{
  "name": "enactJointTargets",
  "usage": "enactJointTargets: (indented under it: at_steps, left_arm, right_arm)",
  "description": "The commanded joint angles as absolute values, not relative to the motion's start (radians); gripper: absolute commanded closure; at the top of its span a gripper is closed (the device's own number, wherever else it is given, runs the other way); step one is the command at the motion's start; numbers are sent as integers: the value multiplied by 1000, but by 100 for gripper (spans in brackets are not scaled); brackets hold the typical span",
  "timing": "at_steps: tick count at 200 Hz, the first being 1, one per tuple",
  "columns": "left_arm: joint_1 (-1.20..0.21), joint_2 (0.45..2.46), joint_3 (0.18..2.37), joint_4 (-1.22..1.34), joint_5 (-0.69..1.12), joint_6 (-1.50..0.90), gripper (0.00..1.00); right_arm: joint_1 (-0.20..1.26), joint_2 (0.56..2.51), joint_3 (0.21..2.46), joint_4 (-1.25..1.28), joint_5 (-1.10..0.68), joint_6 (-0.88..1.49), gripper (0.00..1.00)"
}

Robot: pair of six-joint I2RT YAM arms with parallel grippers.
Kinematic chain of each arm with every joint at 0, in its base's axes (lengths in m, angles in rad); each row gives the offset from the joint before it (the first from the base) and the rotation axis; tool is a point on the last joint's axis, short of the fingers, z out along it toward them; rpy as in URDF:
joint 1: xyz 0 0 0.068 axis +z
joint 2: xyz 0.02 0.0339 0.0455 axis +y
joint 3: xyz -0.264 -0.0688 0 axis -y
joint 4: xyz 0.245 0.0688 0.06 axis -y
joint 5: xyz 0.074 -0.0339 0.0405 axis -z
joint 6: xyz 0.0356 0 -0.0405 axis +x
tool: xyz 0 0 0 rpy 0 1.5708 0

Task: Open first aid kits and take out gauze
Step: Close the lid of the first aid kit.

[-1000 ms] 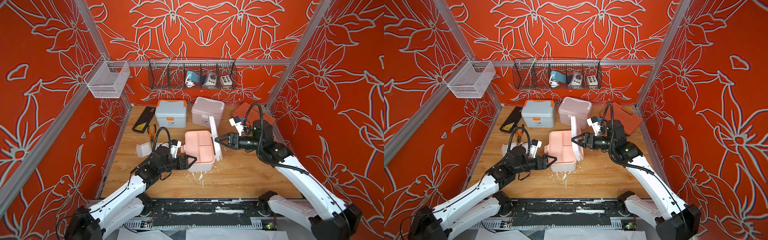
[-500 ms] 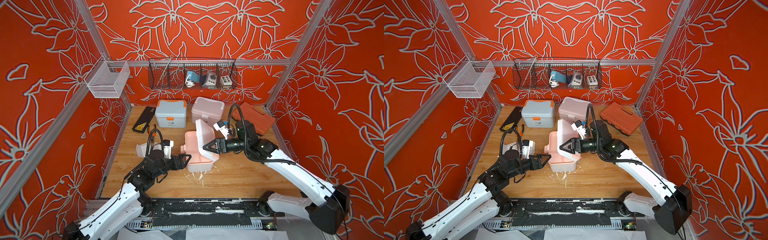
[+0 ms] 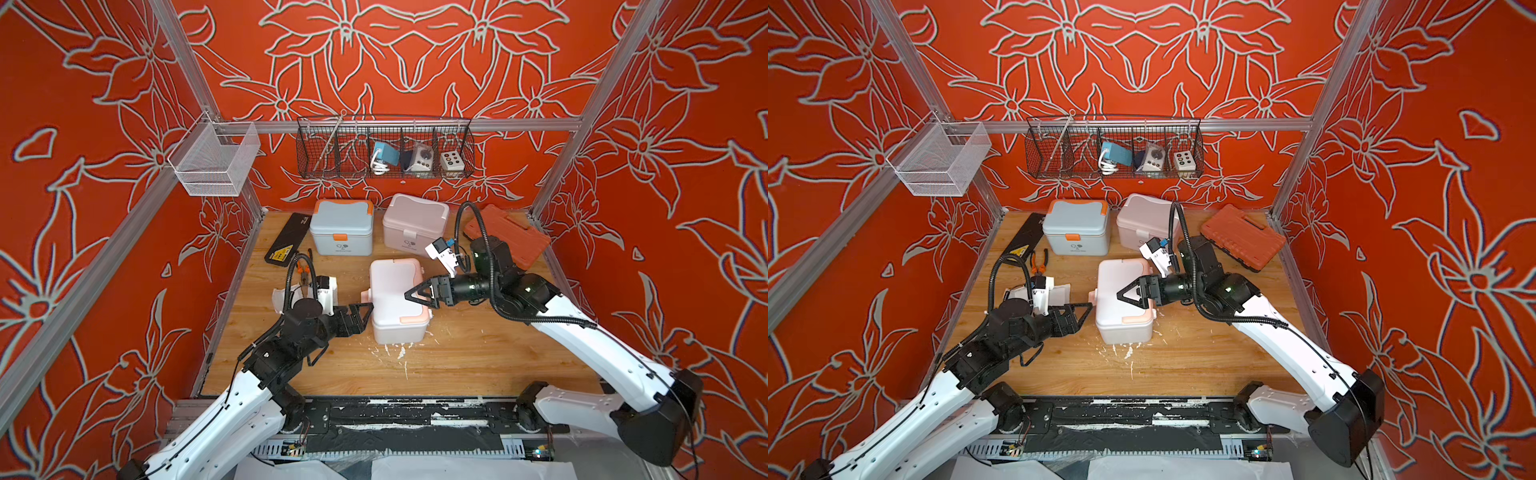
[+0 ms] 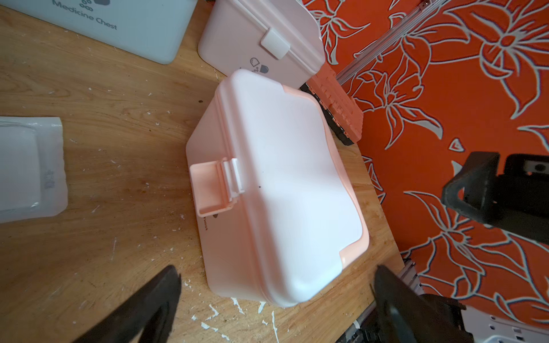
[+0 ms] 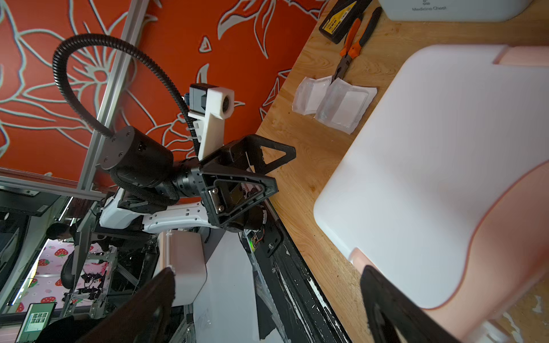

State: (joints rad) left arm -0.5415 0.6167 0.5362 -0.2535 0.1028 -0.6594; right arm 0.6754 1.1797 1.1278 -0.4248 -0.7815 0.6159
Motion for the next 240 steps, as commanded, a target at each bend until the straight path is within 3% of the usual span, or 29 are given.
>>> enactJointTargets:
  at_steps: [1,34,60,112,146,192,240]
  left_arm:
    - [-539,618,573,-267,89,-630,2]
    - [-528,635,613,-287,106,-597,2]
    - [-505,651,635,-295,147,-580,2]
    - [-399,720,626,-256,360,-586,2]
    - [-354,740,604,-213,478,-611,2]
    - [-313,769,557,-150,571,-644,2]
    - [-291,787,548,-135,565,-641,2]
  right_arm:
    - [683,1193,1170,-507,-689,562,2]
    - [672,1188,1170,-578,-465,608,2]
    - [652,1159,1127,-533,-438,595,2]
    - [546,1206,1070,-419,-680,638,2]
    - [578,1261,1130,-464,-624,596,16]
    - [650,1393,1266,-598,-503,500,43]
    - [756,1556,1433,-675,-444,429,48]
